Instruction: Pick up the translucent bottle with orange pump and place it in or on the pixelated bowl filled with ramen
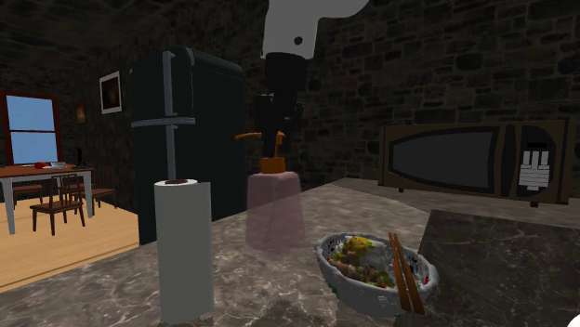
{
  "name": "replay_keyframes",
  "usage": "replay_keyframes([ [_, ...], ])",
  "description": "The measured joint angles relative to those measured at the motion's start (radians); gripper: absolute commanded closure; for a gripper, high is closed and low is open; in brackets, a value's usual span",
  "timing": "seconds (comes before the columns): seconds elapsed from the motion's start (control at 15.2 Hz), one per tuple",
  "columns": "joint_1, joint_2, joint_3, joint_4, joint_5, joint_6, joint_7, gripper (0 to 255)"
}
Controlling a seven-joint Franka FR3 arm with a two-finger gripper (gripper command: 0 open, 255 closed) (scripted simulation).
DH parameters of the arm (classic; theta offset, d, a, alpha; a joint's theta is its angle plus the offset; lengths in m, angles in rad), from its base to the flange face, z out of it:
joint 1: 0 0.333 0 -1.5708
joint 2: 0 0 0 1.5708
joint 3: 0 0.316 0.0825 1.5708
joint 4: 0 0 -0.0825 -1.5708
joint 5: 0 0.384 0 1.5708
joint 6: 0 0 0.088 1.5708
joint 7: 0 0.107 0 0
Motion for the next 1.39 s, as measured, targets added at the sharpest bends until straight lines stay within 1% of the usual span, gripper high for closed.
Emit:
replay_keyframes([
  [0.73,0.005,0.060,0.000,0.201,0.009,-0.142,-0.007,255],
  [1.19,0.009,0.117,0.000,0.355,0.016,-0.238,-0.011,255],
  [1.39,0.001,0.085,-0.015,0.372,0.008,-0.286,-0.036,255],
])
